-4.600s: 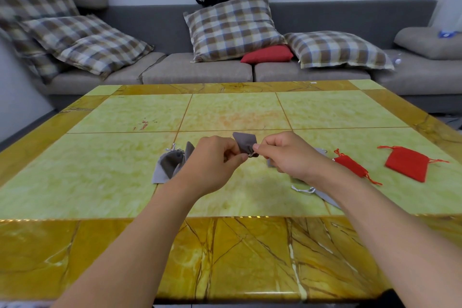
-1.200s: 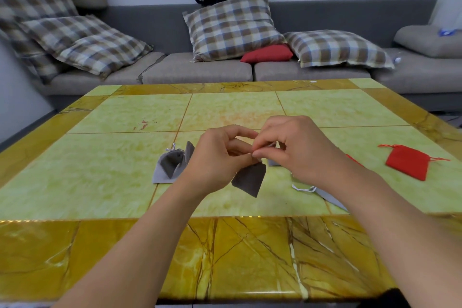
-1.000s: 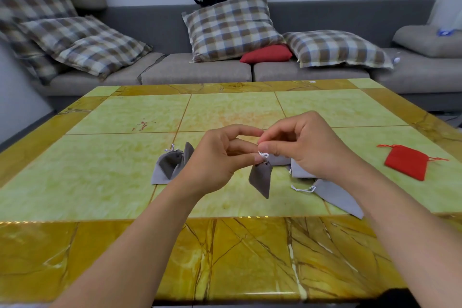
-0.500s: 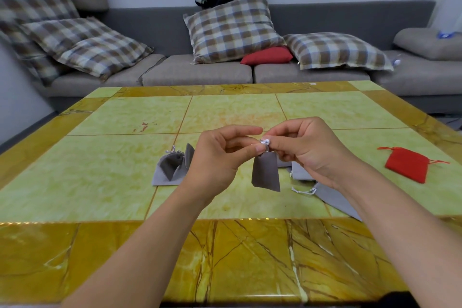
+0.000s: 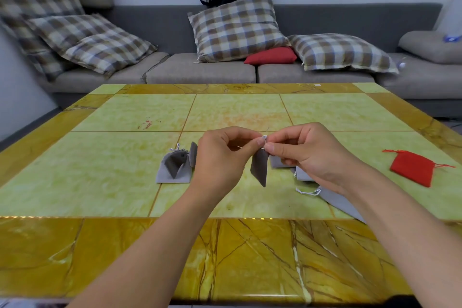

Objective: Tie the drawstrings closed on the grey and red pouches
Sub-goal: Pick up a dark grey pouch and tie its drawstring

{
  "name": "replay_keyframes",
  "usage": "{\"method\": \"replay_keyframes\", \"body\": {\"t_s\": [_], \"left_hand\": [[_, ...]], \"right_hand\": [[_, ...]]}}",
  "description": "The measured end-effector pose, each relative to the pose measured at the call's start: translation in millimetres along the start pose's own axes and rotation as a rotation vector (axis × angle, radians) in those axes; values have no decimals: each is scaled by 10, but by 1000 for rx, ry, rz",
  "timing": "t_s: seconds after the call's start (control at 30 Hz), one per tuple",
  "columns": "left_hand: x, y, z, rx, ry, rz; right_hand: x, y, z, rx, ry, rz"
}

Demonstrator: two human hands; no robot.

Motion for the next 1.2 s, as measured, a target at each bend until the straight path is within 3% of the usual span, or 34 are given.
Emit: {"method": "replay_keyframes", "body": {"t_s": [0.37,0.53,0.67,0.87,1.2], "left_hand": [[2,-15,-26,-358,67,97],[16,-117,64,-156,11,-81],[-7,-183,79,155,39,-265],[3,-244,45,405,89,-567],[17,-232,-2,430,144,-583]], "right_hand": [[36,-53,-95,264,186,-126],[11,-19,-121,219,226,-118],[2,-42,-93,92,180,-139],[5,-77,-97,103,133,-193],[12,-116,-124,143,23,-252]]}}
Point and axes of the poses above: each hand's wrist, its own x-axis towards the middle knuckle, its own z-axis out of the back of the hand, y = z × x, the point moved 5 cm from there along x, towards the middle knuckle, and after that the axes turned 8 degrees about -z, right-handed, at the moved point
